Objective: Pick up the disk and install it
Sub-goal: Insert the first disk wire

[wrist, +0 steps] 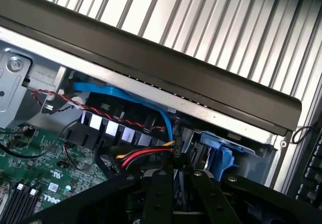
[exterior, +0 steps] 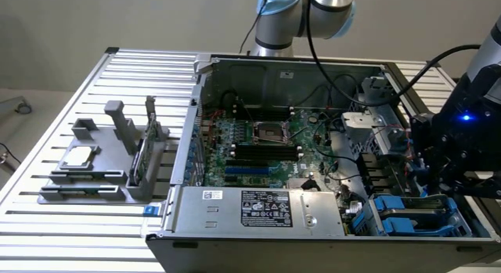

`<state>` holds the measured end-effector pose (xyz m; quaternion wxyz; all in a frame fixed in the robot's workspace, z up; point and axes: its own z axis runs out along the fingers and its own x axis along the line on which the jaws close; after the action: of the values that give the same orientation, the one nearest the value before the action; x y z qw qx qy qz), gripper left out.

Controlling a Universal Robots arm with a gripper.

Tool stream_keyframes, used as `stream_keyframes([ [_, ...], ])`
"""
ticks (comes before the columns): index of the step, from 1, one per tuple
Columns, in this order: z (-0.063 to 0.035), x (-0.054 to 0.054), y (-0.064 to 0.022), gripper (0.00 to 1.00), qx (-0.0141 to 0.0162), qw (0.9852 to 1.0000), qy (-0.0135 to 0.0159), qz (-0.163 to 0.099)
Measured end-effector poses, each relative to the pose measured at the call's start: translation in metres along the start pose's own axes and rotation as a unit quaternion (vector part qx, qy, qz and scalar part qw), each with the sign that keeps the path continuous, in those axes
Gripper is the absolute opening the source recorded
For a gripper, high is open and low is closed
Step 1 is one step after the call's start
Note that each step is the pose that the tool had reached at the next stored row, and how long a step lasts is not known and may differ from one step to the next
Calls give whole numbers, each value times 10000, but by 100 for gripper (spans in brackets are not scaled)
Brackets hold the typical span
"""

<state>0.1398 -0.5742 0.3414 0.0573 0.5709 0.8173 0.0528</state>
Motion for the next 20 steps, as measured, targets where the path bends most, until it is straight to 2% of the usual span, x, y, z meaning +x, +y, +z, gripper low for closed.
stream_keyframes([
  [1, 0, -1, 0, 18, 7, 10000, -14, 14],
  [3, -2, -3, -1, 18, 25, 10000, -63, 34],
  [5, -1, -5, -1, 18, 48, 9999, -126, 44],
  [7, -1, -7, -4, 18, 75, 9998, -201, 44],
  [9, -1, -7, -8, 18, 94, 9996, -255, 55],
  [12, 16, 2, -33, 18, 108, 9995, -288, 87],
  [16, 48, 6, -52, 18, 122, 9994, -309, 104],
  [18, 50, 6, -54, 18, 151, 9993, -316, 151],
  [20, 50, 7, -55, 18, 210, 9991, -304, 206],
])
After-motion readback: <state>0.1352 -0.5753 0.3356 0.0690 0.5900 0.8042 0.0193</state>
